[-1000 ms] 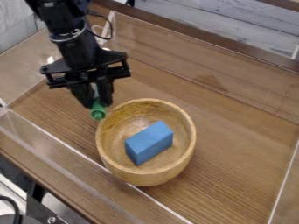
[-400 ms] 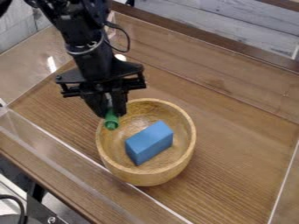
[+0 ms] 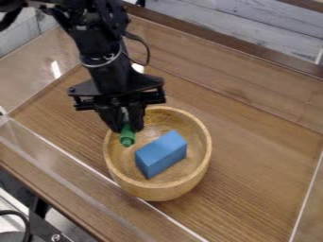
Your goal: Put the green marker in the brown bowl
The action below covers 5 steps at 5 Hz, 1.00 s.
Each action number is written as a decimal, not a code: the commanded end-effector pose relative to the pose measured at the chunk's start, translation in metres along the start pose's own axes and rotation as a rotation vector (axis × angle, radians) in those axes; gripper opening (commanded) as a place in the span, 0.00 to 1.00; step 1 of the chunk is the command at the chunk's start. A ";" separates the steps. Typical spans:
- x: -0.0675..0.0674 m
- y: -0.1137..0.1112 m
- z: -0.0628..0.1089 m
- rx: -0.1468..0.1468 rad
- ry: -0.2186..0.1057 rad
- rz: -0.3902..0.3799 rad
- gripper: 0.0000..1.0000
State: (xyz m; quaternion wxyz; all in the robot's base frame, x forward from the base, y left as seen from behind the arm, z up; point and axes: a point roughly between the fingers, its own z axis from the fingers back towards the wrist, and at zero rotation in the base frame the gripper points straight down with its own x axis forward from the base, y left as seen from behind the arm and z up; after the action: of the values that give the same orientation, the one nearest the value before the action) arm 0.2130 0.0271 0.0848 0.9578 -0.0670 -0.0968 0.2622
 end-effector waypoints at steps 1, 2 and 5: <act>0.004 -0.006 0.006 -0.012 -0.045 -0.019 0.00; 0.002 -0.009 0.003 -0.010 -0.047 -0.030 0.00; -0.003 -0.019 -0.007 0.001 -0.051 -0.071 0.00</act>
State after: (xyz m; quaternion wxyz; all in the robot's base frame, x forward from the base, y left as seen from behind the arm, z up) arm 0.2172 0.0090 0.0756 0.9644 -0.0561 -0.1110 0.2335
